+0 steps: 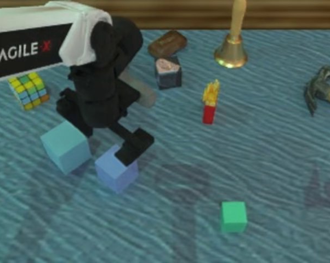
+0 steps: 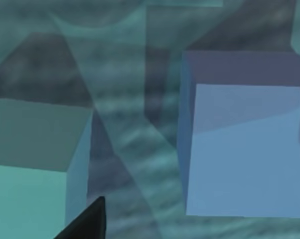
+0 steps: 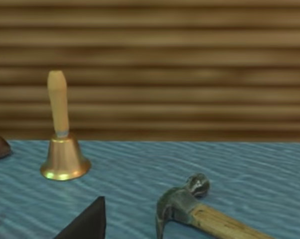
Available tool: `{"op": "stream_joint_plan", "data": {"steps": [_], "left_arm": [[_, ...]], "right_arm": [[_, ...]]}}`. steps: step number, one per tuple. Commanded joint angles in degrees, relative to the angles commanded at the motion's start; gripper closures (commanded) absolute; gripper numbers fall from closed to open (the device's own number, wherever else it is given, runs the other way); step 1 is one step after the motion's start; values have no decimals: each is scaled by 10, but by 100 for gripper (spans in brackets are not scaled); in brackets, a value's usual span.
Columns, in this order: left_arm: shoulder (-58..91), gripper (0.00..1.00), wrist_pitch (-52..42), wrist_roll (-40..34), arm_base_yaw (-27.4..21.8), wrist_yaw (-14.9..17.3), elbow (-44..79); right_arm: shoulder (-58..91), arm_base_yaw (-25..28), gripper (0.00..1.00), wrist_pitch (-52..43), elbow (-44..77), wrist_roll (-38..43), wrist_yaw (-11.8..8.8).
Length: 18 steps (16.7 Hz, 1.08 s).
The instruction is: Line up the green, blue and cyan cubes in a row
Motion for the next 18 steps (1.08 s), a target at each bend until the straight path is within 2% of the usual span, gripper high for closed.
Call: {"op": "stream_joint_plan", "data": {"steps": [5,12,17,18], "left_arm": [[10,0,24,1,2,0,-15],[80,0,169,2,1,1,-88],[84,0,176,2,1,1,-92],[84,8,176,2,1,1,-92]], "right_arm": [[0,0,0,0,0,0,0],[0,0,0,0,0,0,0],[0,0,0,0,0,0,0],[0,0,0,0,0,0,0]]}}
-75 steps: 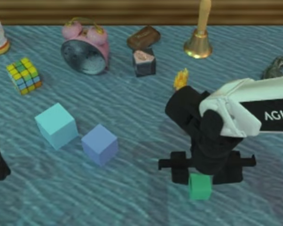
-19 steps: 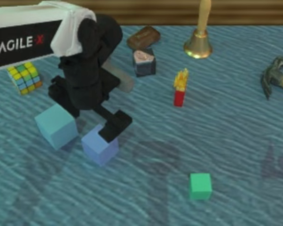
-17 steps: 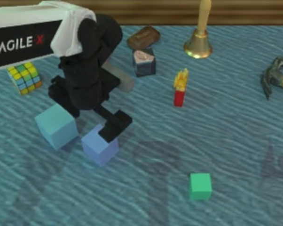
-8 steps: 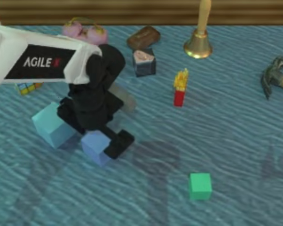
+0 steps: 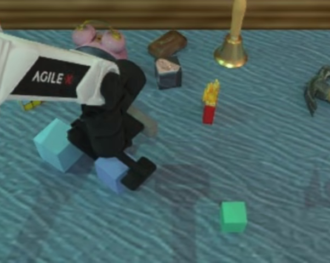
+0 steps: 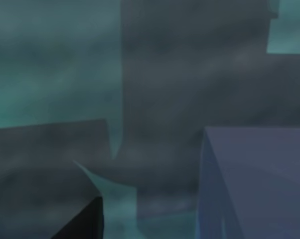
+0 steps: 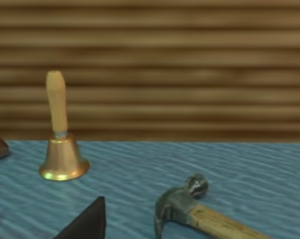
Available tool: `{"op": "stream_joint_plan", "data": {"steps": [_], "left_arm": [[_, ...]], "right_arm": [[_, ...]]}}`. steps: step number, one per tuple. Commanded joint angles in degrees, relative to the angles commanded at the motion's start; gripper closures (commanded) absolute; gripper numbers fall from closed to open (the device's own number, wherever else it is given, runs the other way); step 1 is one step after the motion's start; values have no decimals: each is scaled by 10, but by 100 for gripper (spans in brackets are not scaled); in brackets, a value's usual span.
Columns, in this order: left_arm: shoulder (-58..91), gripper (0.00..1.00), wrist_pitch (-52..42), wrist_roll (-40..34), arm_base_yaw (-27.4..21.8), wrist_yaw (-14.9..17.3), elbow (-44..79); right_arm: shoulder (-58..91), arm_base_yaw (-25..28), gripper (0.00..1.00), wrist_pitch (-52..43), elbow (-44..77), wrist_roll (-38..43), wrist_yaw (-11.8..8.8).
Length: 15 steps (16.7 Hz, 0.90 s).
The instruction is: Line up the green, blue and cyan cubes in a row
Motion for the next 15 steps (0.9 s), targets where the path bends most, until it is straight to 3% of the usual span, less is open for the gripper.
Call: {"op": "stream_joint_plan", "data": {"steps": [12,15], "left_arm": [[0,98,0,0,0,0,0],[0,100,0,0,0,0,0]], "right_arm": [[0,0,0,0,0,0,0],[0,0,0,0,0,0,0]]}}
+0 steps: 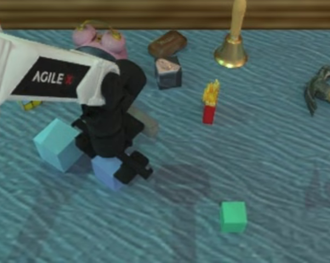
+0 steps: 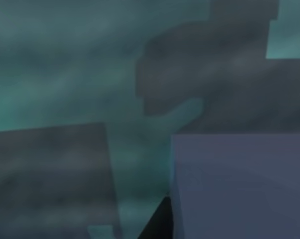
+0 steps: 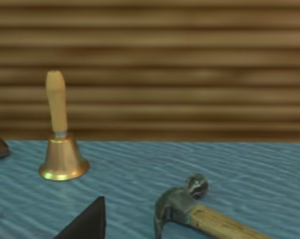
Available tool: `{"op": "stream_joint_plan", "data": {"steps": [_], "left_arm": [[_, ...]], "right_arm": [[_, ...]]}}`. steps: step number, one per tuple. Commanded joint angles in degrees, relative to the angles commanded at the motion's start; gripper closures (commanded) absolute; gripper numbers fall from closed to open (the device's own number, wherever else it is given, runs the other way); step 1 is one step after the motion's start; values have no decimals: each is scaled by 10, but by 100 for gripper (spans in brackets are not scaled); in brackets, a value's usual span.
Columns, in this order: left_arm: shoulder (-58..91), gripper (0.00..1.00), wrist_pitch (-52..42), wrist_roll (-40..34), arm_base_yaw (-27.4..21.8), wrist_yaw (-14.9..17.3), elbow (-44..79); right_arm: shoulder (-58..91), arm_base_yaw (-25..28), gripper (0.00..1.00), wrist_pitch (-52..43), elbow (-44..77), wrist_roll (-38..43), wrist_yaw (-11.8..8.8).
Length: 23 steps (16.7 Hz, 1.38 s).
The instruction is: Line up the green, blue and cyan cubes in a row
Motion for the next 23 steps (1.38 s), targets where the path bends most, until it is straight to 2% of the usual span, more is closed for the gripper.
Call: {"op": "stream_joint_plan", "data": {"steps": [8,15,20,23], "left_arm": [[-16,100,-15,0,0,2,10],[-75,100,-139,-3,11,2,72],[-76,100,-141,-3,8,2,73],[-70,100,-148,-40,-12,1,83]], "right_arm": [[0,0,0,0,0,0,0],[0,0,0,0,0,0,0],[0,0,0,0,0,0,0],[0,0,0,0,0,0,0]]}}
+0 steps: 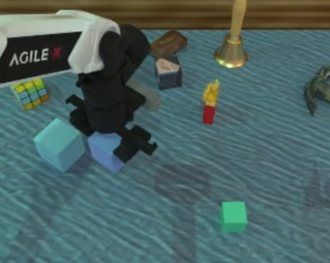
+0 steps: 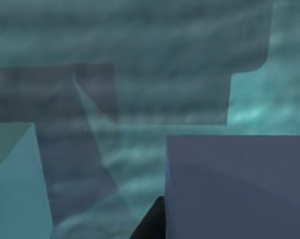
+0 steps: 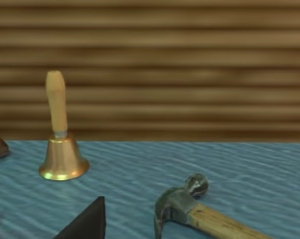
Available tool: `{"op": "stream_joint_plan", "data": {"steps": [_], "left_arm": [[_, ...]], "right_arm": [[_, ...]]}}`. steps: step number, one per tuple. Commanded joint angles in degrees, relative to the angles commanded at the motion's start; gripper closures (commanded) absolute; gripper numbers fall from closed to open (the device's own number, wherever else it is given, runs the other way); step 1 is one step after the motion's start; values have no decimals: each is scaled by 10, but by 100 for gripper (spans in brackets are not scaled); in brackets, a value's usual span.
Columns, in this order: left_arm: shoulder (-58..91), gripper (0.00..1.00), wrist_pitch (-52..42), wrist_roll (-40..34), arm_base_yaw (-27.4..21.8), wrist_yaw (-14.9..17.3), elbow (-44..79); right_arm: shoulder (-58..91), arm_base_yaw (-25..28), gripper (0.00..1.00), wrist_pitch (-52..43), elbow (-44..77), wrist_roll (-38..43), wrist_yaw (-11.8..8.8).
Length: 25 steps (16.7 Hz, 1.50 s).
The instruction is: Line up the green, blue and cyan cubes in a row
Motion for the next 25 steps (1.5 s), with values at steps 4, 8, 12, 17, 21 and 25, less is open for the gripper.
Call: {"op": "stream_joint_plan", "data": {"steps": [4,8,12,17,21,25], "left_arm": [[11,100,-16,-129,-52,-2,21],[19,100,-36,-322,-117,-5,38],[18,100,-50,-504,-179,-7,50],[4,100,-52,-608,-221,-10,57],[4,100,-52,-611,-222,-10,58],[14,100,-28,-607,-221,-10,41]], "right_arm": [[0,0,0,0,0,0,0],[0,0,0,0,0,0,0],[0,0,0,0,0,0,0],[0,0,0,0,0,0,0],[0,0,0,0,0,0,0],[0,0,0,0,0,0,0]]}}
